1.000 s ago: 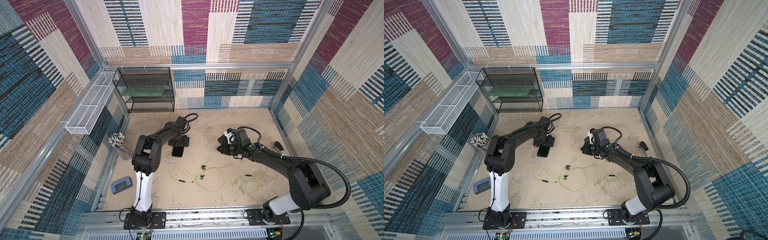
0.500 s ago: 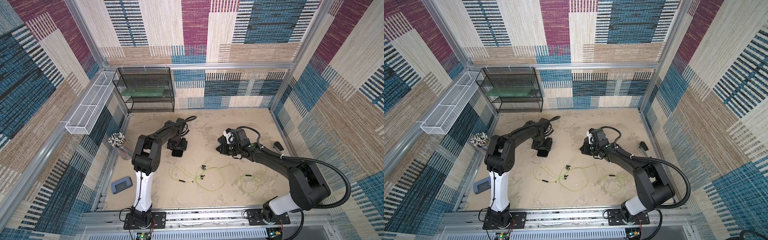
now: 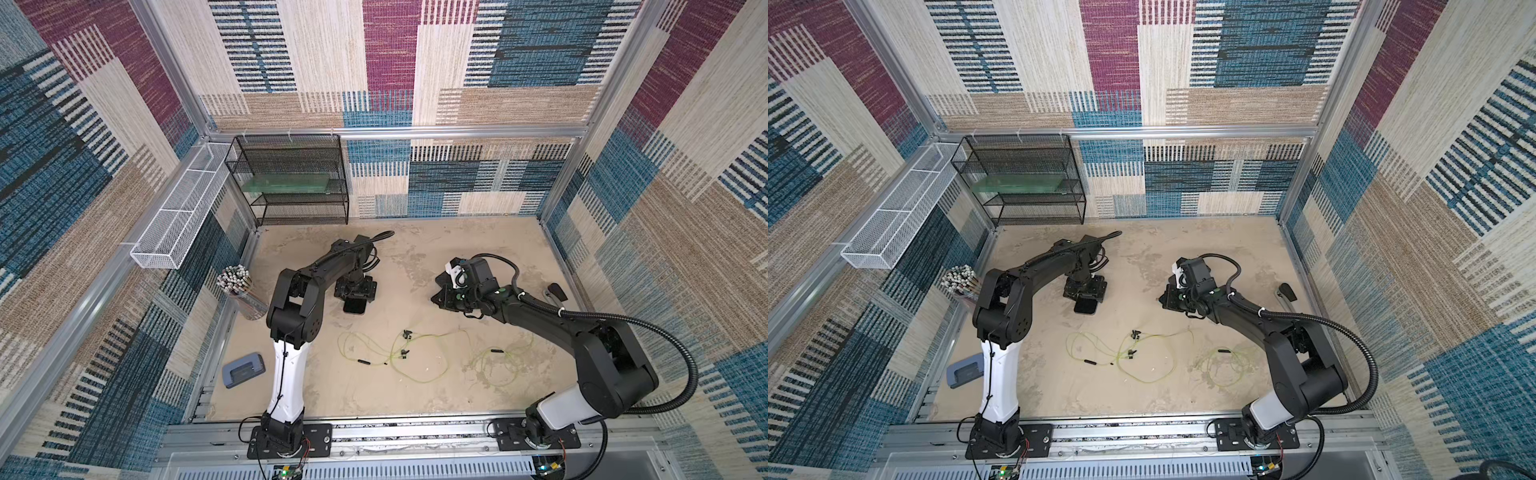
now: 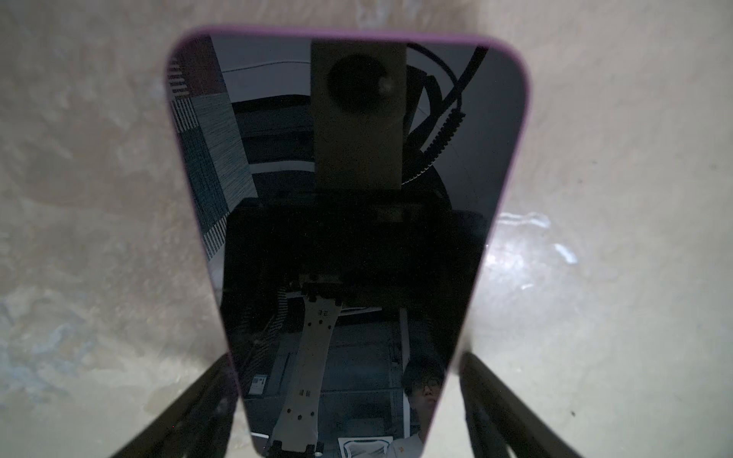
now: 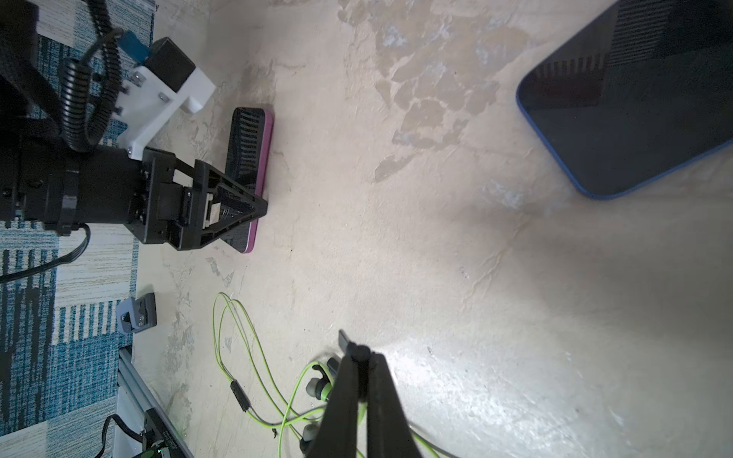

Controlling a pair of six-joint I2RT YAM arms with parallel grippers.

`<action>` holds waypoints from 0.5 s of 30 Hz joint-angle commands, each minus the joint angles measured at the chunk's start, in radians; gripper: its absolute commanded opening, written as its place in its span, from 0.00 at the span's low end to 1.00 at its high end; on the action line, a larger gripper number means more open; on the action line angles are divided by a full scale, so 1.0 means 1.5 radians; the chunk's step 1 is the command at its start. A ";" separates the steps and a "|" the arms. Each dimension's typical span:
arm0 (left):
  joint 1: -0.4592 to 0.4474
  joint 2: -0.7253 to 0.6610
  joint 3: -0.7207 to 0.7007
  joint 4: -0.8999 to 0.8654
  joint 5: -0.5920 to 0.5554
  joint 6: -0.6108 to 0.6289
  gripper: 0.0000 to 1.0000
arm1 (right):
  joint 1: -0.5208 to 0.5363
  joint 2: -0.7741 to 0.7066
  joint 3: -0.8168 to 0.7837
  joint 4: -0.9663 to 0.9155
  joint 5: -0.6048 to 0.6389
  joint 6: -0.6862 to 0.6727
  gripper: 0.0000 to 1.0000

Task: Plug wired earphones into phones
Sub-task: Pick up the phone at the center of the board.

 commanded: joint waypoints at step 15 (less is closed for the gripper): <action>0.002 -0.052 0.003 -0.027 0.098 -0.178 0.47 | 0.015 0.005 0.006 0.017 -0.006 0.000 0.00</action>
